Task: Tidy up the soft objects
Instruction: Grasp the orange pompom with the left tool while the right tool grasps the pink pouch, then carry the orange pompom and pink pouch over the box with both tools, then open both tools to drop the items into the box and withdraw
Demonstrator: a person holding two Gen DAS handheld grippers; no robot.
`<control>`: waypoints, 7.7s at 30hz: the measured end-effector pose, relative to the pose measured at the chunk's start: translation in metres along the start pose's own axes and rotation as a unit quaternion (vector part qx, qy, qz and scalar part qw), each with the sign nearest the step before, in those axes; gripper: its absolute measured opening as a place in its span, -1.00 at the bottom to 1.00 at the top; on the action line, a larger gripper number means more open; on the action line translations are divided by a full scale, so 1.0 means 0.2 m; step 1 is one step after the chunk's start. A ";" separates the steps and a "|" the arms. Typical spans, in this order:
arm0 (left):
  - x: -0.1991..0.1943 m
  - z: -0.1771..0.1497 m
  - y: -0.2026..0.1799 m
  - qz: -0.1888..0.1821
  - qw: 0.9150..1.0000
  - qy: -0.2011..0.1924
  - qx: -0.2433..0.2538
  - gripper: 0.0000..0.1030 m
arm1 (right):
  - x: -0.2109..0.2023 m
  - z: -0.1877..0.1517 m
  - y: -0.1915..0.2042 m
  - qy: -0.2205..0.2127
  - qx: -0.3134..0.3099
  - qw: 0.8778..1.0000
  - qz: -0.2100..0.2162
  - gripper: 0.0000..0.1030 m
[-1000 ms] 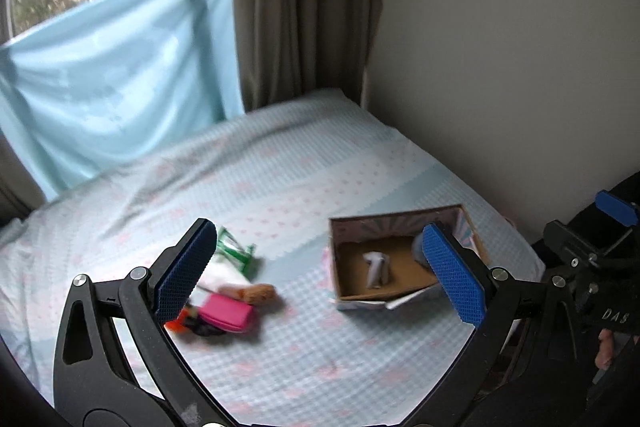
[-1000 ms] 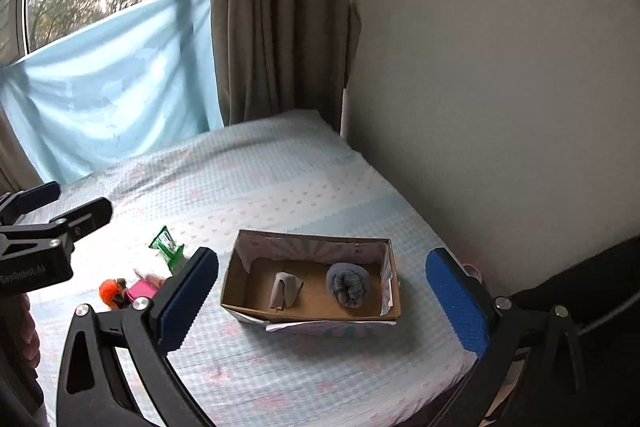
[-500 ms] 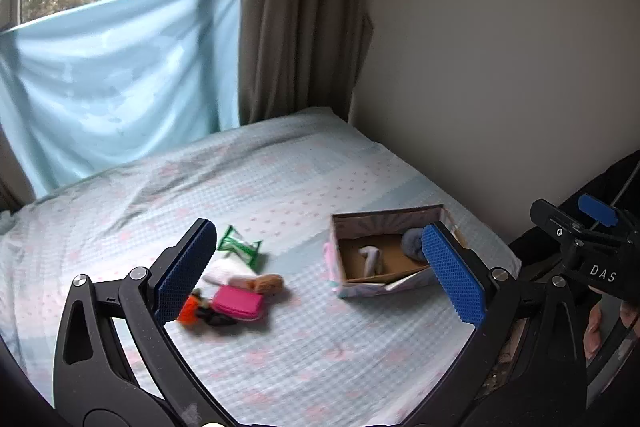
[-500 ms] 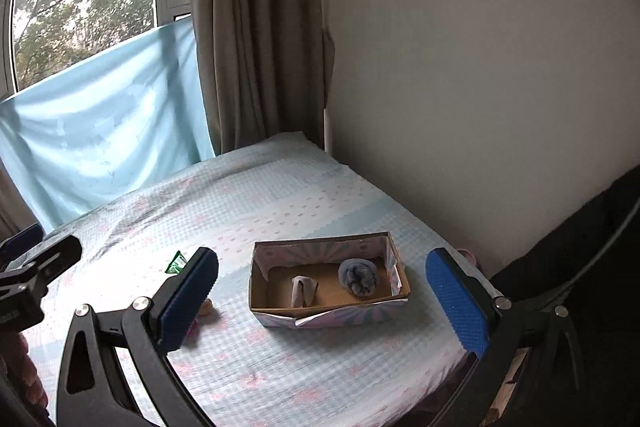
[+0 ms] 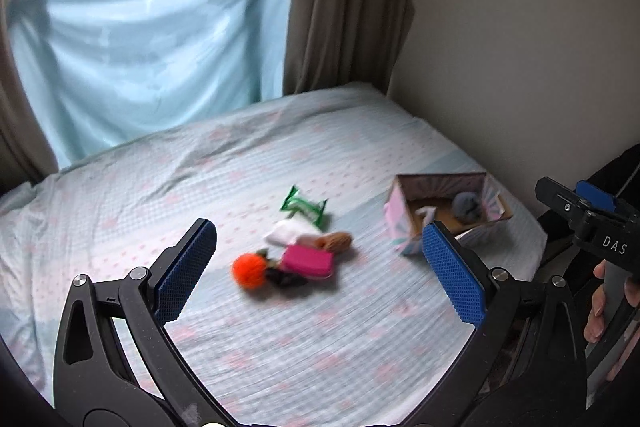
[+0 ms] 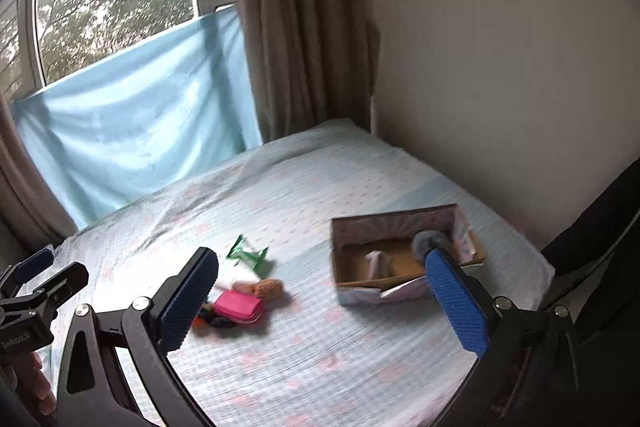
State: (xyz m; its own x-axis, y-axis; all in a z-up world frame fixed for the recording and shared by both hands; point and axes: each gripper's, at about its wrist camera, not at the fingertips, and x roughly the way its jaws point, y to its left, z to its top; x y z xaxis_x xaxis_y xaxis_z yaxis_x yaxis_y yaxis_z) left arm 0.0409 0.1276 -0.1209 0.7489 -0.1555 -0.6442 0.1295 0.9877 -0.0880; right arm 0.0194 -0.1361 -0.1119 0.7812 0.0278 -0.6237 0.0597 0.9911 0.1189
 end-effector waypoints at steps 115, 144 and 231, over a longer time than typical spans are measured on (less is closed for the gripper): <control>0.84 0.15 -0.09 -0.084 0.991 0.096 0.039 -0.33 | 0.62 0.04 0.02 0.087 0.012 0.986 0.140 -0.16; 1.76 0.12 -1.39 -0.064 0.972 0.227 -0.005 -0.33 | 1.27 0.22 -1.16 0.198 0.039 0.966 0.163 -0.16; 0.42 0.20 -0.65 -0.016 0.995 0.093 -0.015 0.99 | 0.15 0.24 -0.55 0.060 -0.031 0.998 0.008 0.80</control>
State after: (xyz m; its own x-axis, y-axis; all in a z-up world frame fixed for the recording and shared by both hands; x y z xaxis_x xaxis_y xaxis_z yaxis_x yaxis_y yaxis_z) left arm 0.1128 -0.0152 -0.1342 0.6104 -0.1838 -0.7705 0.1305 0.9828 -0.1310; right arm 0.0653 -0.2505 -0.1068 0.7016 0.0563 -0.7103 0.0062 0.9964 0.0851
